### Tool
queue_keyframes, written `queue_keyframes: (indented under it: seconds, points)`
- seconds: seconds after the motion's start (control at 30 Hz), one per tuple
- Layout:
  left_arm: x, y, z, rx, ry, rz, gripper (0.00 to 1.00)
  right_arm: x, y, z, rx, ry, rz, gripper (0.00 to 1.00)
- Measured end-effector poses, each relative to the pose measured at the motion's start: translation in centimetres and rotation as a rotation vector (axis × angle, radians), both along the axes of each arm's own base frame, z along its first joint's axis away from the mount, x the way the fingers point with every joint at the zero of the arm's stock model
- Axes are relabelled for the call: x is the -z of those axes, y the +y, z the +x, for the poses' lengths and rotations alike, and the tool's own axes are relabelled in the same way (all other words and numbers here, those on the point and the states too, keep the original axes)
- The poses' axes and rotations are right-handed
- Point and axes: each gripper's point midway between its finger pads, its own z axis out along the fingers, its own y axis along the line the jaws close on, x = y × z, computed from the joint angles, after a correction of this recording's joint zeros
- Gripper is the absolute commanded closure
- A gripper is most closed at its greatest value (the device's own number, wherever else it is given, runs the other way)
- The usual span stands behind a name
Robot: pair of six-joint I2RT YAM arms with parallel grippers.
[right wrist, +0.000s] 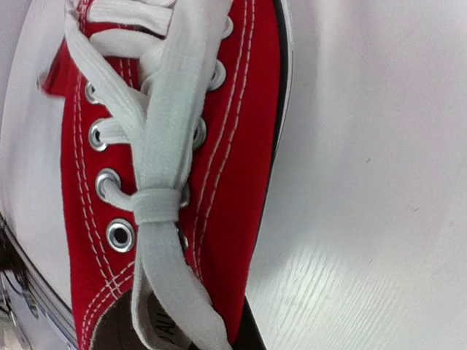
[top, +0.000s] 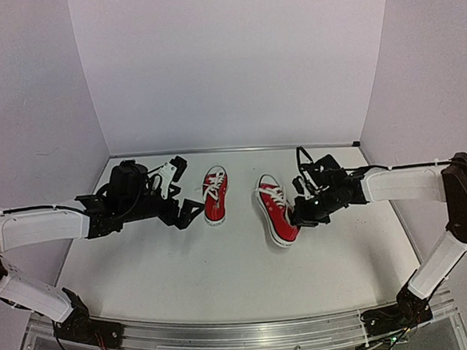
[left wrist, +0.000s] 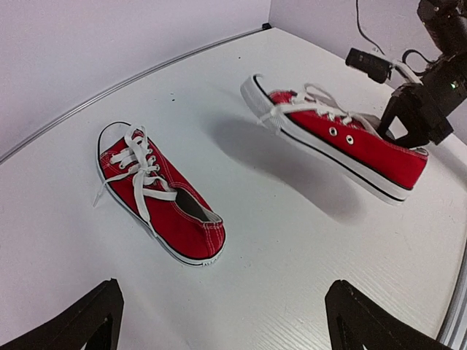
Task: Tie the shoes
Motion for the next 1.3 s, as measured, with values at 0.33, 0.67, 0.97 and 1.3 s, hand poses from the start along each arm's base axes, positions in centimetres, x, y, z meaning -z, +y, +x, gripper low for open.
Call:
queue_keyframes:
  seconds: [0.33,0.67,0.97,1.3]
  points:
    - [-2.9,0.7,0.5,-0.07,-0.03,-0.098,0.01,-3.4,4.5,11.7,0.206,-0.119,0.077,1.0]
    - [-3.4,1.5,-0.3,-0.077,-0.054,-0.128,0.0,1.9,5.9,13.6,0.252,-0.047,0.036,1.0]
    - [-3.0,1.9,-0.7,-0.076,-0.056,-0.129,0.01,4.2,7.8,12.9,0.238,-0.002,0.031,0.94]
    - [-3.0,2.0,-0.9,-0.075,-0.063,-0.136,0.0,3.2,10.5,12.1,0.201,0.026,0.123,0.64]
